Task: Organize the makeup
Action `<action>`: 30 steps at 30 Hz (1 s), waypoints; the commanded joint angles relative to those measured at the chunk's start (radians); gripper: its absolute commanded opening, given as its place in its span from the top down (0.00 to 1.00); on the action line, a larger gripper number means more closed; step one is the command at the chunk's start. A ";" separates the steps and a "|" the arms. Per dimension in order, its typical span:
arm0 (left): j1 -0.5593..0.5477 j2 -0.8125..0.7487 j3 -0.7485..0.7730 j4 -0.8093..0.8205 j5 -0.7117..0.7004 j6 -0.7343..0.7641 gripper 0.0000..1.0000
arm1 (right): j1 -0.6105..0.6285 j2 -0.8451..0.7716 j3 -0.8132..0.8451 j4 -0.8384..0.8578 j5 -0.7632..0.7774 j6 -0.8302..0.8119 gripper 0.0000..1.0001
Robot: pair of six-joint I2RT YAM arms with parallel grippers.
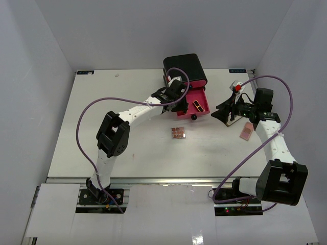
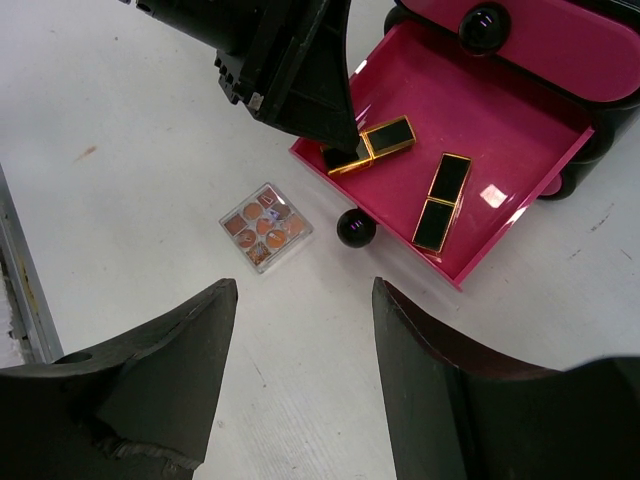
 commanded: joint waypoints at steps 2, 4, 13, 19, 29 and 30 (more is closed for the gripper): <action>0.002 -0.037 0.039 0.007 0.011 0.007 0.46 | -0.005 0.010 -0.015 0.003 -0.040 -0.008 0.37; 0.004 -0.038 0.038 0.005 0.019 0.007 0.45 | -0.006 0.011 -0.015 0.004 -0.041 -0.010 0.37; 0.005 -0.146 0.010 0.029 0.080 0.098 0.45 | -0.006 0.016 -0.026 0.004 -0.059 -0.037 0.37; 0.023 -0.367 -0.181 0.118 0.230 0.246 0.44 | 0.000 0.005 -0.041 0.004 -0.090 -0.107 0.38; 0.254 -0.864 -0.737 0.291 0.498 0.424 0.10 | 0.131 -0.049 -0.086 -0.177 -0.015 -0.689 0.38; 0.273 -0.889 -0.761 0.292 0.488 0.446 0.07 | 0.151 -0.057 -0.098 -0.221 -0.013 -0.779 0.37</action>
